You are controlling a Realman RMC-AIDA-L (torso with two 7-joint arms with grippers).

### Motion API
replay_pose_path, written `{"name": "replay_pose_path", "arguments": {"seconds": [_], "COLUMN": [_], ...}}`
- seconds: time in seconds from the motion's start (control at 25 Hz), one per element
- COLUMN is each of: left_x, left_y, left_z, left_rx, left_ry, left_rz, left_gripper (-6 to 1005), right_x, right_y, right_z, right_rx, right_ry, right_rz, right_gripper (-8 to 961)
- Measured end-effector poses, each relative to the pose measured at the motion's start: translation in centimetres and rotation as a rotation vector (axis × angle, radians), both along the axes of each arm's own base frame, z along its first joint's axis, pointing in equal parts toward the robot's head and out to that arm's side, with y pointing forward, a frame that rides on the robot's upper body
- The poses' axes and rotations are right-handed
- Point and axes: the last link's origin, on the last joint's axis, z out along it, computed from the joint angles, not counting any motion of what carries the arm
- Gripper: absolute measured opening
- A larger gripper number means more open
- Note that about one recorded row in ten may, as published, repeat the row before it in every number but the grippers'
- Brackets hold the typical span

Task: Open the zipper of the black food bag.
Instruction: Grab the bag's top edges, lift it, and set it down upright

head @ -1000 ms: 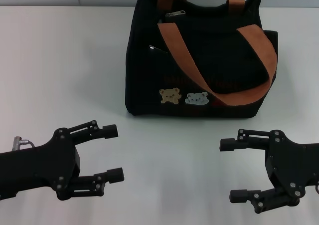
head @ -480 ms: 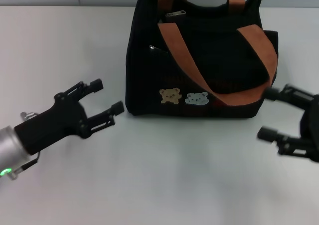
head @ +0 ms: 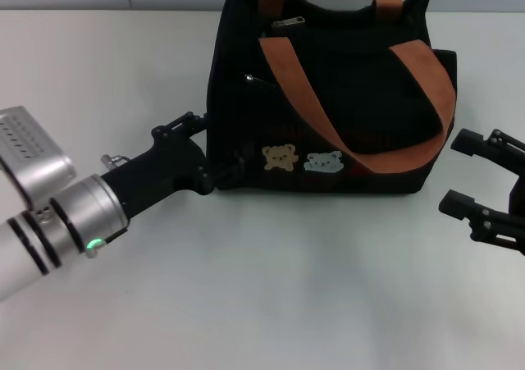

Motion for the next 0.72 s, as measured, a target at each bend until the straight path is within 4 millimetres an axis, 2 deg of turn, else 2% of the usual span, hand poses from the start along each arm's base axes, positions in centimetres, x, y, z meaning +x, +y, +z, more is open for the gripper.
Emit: {"name": "replay_pose_path", "arguments": {"seconds": [0.16,0.48,0.68,0.72], "left_x": [0.12,0.20,0.18,0.14], "left_y": [-0.03,-0.30,-0.61,-0.70], "left_z": [-0.42,-0.48,-0.49,-0.48], "left_rx": [0.032,0.034,0.031,0.031], "left_ry": [0.002,-0.004,-0.014,-0.016], "left_rz": [0.011,0.003,0.001,0.002], "left_gripper": [687,475,258,244], "right_x": [0.20,0.31,0.30,0.29], "right_y": [-0.29,-0.43,-0.42,-0.42], "right_z": [-0.08,-0.12,-0.16,-0.17], "right_rx": [0.001,0.006,0.006,0.006], "right_ry": [0.001,0.001,0.001,0.001], "right_rz": [-0.010,-0.014,-0.014,-0.014], "right_gripper": [853,853,853,853]}}
